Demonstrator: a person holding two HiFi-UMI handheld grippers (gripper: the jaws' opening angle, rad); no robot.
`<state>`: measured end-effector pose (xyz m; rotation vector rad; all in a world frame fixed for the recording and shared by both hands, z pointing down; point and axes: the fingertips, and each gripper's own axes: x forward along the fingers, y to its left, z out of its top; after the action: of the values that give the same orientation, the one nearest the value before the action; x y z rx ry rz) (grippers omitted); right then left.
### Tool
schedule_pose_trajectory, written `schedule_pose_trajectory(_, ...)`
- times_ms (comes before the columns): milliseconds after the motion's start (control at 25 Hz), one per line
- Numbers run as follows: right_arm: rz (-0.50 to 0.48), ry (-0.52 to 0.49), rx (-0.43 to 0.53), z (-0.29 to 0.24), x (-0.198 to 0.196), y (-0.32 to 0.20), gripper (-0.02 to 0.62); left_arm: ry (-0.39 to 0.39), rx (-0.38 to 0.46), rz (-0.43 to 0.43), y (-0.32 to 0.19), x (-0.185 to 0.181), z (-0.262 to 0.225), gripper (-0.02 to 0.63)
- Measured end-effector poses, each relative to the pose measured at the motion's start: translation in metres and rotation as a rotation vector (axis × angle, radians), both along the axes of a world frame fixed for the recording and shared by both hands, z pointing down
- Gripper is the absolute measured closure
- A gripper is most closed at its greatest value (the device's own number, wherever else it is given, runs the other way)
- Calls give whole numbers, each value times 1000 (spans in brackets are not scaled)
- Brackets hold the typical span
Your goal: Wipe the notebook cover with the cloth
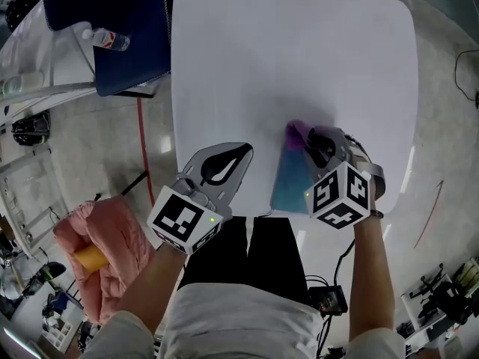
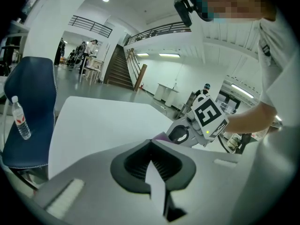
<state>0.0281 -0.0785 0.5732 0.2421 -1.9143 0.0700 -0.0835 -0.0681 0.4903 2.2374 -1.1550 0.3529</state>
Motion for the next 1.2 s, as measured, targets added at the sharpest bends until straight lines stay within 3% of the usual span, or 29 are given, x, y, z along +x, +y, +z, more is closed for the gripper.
schedule_pose_trajectory(320, -36, 57, 8, 4, -3, 6, 489, 27, -6, -14, -1, -3, -1, 607)
schedule_pose_trajectory(1200, -8, 50, -22, 7, -3, 52, 491, 36, 4, 30, 26, 12, -3, 606)
